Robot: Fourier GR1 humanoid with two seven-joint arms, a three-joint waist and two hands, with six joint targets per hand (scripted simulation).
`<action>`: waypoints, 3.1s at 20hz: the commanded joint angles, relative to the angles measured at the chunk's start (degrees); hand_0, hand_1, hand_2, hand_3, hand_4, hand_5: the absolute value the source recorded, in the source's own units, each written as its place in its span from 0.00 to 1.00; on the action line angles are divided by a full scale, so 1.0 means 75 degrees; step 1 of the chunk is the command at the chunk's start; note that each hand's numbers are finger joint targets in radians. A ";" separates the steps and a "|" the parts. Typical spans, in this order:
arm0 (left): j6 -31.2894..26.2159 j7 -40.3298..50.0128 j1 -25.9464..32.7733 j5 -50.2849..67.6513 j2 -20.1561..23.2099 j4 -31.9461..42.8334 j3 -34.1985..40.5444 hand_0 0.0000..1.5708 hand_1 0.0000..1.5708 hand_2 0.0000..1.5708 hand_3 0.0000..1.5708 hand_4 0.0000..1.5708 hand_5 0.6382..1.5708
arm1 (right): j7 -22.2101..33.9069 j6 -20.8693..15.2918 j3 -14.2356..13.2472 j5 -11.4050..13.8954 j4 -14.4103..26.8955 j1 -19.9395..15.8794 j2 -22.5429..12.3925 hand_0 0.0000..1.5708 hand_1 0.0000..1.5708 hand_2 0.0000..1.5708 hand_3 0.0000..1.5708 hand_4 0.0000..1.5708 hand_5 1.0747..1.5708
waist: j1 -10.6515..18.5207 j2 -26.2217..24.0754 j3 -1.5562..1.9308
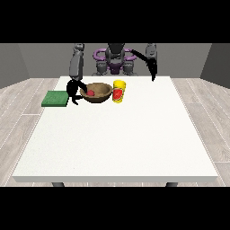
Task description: Pick the cup and pour the ball into the bowl, then pick the bowl and place it on the pad
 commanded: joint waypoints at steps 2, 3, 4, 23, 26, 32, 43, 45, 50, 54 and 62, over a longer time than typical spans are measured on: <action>0.0146 -0.0166 0.0196 0.0014 -0.0105 0.0462 0.0190 0.00 0.00 0.00 0.00 0.00 0.10 | 0.1242 -0.0623 0.0252 0.0154 0.0229 -0.0146 0.0083 1.00 1.00 1.00 0.52 0.56 0.95 | -0.0364 -0.0221 0.0168; -0.0204 -0.0339 0.0539 0.0255 0.0143 0.0548 0.0375 0.00 0.00 0.00 0.00 0.00 0.09 | 0.1337 -0.0431 0.0399 0.0242 0.0159 0.0114 -0.0030 1.00 1.00 1.00 0.53 0.56 0.95 | -0.0434 -0.0533 0.0169; -0.0362 -0.0319 0.0457 0.0397 0.0343 0.0916 0.0655 0.00 0.00 0.00 0.00 0.00 0.09 | 0.2021 -0.0842 0.0548 0.0265 -0.0086 -0.0266 0.0129 1.00 1.00 1.00 0.51 0.57 0.95 | -0.0595 -0.0823 0.0166; 0.0426 -0.0925 0.0325 -0.0260 -0.0357 0.1554 0.0614 0.00 0.00 0.00 0.00 0.00 0.08 | 0.3507 0.0672 -0.0016 -0.0426 -0.0471 -0.0438 -0.2259 1.00 1.00 1.00 0.53 0.57 1.00 | -0.0926 -0.0511 0.0174; 0.0368 -0.1283 0.0260 -0.0335 -0.0196 0.1073 0.0501 0.00 0.00 0.00 0.00 0.00 0.08 | 0.2800 0.1656 -0.0711 -0.0918 0.0206 -0.0361 -0.3020 1.00 1.00 1.00 0.55 0.56 1.00 | -0.0655 0.0386 0.0180; 0.0785 -0.1463 0.0078 -0.0746 -0.0444 -0.0030 0.0100 0.00 0.00 0.00 0.00 0.00 0.07 | 0.2025 0.2708 -0.1388 -0.1277 0.1273 -0.0645 -0.4070 1.00 1.00 1.00 0.31 0.54 1.00 | -0.0242 0.1903 0.0193; 0.0960 -0.0525 0.0340 -0.1147 -0.0210 -0.2318 -0.0245 0.00 0.00 0.00 0.00 0.00 0.06 | 0.1374 0.3296 -0.2013 -0.1721 0.2286 -0.1733 -0.4791 1.00 1.00 1.00 0.00 0.46 0.99 | -0.0381 0.3190 0.0198; 0.0969 -0.0236 0.0509 -0.1360 -0.0236 -0.2657 -0.0457 0.00 0.00 0.00 0.00 0.00 0.06 | 0.1396 0.3136 -0.1840 -0.1550 0.2377 -0.1801 -0.4707 1.00 1.00 1.00 0.00 0.33 0.99 | -0.0343 0.2971 0.0194; 0.0870 -0.0091 0.0982 -0.1357 -0.0307 -0.3035 -0.0640 0.00 0.00 0.00 0.00 0.00 0.05 | 0.1466 0.3329 -0.1513 -0.1202 0.2420 -0.1627 -0.5016 1.00 1.00 1.00 0.41 0.25 1.00 | -0.0489 0.2809 0.0192; 0.0414 -0.0066 0.1234 -0.0867 0.0009 -0.3083 -0.0263 0.00 0.00 0.00 0.00 0.00 0.06 | 0.1734 0.3699 -0.1440 -0.1193 0.2478 -0.1459 -0.5214 1.00 1.00 1.00 0.61 0.27 0.97 | -0.0404 0.2390 0.0186; 0.0664 0.0043 0.1475 -0.1132 -0.0477 -0.2269 -0.0559 0.00 0.00 0.00 0.00 0.00 0.05 | 0.1552 0.3157 -0.0782 -0.0633 0.2322 -0.0925 -0.4405 1.00 1.00 1.00 0.73 0.26 0.93 | -0.0506 0.1363 0.0178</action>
